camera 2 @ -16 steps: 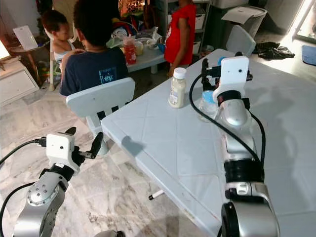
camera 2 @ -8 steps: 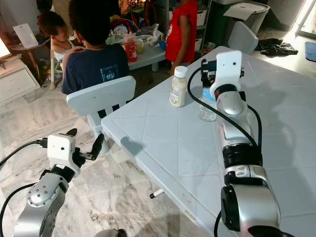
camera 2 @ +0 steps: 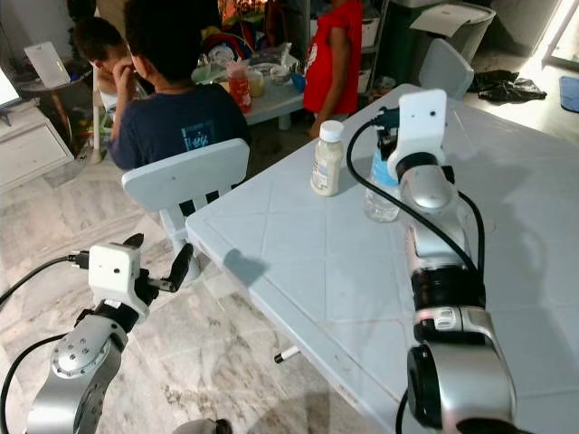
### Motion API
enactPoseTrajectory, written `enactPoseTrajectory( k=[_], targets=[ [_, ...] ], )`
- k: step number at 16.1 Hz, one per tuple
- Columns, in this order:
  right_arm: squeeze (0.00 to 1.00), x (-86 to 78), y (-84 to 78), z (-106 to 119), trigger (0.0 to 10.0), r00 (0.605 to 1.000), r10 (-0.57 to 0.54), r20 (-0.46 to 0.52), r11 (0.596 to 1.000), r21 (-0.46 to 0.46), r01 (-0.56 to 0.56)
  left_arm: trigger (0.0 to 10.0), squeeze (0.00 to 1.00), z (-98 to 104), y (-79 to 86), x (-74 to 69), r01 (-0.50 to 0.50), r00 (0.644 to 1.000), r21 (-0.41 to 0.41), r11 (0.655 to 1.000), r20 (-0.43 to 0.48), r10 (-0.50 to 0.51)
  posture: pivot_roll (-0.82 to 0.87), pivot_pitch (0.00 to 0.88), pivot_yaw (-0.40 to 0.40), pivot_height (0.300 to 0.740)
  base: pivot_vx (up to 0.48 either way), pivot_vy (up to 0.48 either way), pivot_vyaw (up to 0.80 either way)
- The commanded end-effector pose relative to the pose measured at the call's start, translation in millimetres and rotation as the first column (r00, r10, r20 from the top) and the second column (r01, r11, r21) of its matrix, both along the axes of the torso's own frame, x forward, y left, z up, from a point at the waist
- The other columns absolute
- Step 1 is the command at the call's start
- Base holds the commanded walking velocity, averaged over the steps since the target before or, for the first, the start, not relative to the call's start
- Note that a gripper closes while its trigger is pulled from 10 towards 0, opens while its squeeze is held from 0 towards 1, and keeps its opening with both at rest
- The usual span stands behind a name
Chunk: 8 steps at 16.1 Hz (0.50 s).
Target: Restocking fridge
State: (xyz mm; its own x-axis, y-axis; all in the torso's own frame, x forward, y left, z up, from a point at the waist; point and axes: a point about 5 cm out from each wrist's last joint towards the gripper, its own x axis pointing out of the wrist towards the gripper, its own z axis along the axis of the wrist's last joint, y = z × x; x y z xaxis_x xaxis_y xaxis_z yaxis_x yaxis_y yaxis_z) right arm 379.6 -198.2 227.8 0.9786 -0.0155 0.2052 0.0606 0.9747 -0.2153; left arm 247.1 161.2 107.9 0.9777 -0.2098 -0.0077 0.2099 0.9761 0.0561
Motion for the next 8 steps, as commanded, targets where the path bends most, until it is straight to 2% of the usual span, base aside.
enactPoseTrajectory(
  k=[1, 2, 5, 6, 7, 8],
  targets=[
    [0.00, -4.1, 3.5, -2.1, 0.0, 0.999, 0.025, -0.030, 0.999, -0.021, -0.025, 10.0, 0.00, -0.5, 0.4, 1.7, 0.000, 1.000, 0.012, 1.000, -0.005, 0.000, 0.02, 0.062, 0.041, 0.740, 0.000, 0.000, 0.00],
    [0.00, -5.5, 3.6, -3.0, 0.0, 0.999, 0.027, -0.037, 0.999, -0.025, -0.028, 10.0, 0.00, -1.0, 0.3, 1.5, 0.000, 1.000, 0.012, 1.000, -0.007, 0.000, 0.02, 0.062, 0.042, 0.740, 0.000, 0.000, 0.00],
    [0.00, -26.5, 6.0, -13.4, 0.0, 0.997, 0.040, -0.063, 0.999, -0.024, -0.042, 10.0, 0.00, -8.8, 2.9, -1.9, -0.034, 0.998, 0.019, 0.999, -0.052, 0.035, 0.02, 0.051, 0.034, 0.740, 0.000, 0.000, 0.00],
    [0.00, -36.7, 8.9, -19.2, 2.9, 0.998, 0.051, -0.036, 0.999, 0.004, -0.051, 10.0, 0.00, -11.9, 4.0, 0.2, -0.071, 0.995, 0.019, 0.997, -0.069, 0.073, 0.02, 0.038, 0.031, 0.740, 0.000, 0.000, 0.00],
    [0.00, -44.2, 10.3, -21.8, 10.0, 0.999, 0.045, -0.005, 0.998, 0.032, -0.045, 10.0, 0.00, -12.1, 2.9, 2.4, -0.079, 0.994, 0.008, 0.997, -0.072, 0.079, 0.01, 0.033, 0.030, 0.740, 0.000, 0.000, 0.00],
    [0.00, -51.9, 12.3, -24.8, 10.0, 0.999, 0.043, 0.020, 0.997, 0.059, -0.044, 10.0, 0.00, -11.0, 1.6, 4.2, -0.074, 0.995, -0.001, 0.997, -0.064, 0.073, 0.01, 0.028, 0.029, 0.740, 0.000, 0.000, 0.00]
  ],
)
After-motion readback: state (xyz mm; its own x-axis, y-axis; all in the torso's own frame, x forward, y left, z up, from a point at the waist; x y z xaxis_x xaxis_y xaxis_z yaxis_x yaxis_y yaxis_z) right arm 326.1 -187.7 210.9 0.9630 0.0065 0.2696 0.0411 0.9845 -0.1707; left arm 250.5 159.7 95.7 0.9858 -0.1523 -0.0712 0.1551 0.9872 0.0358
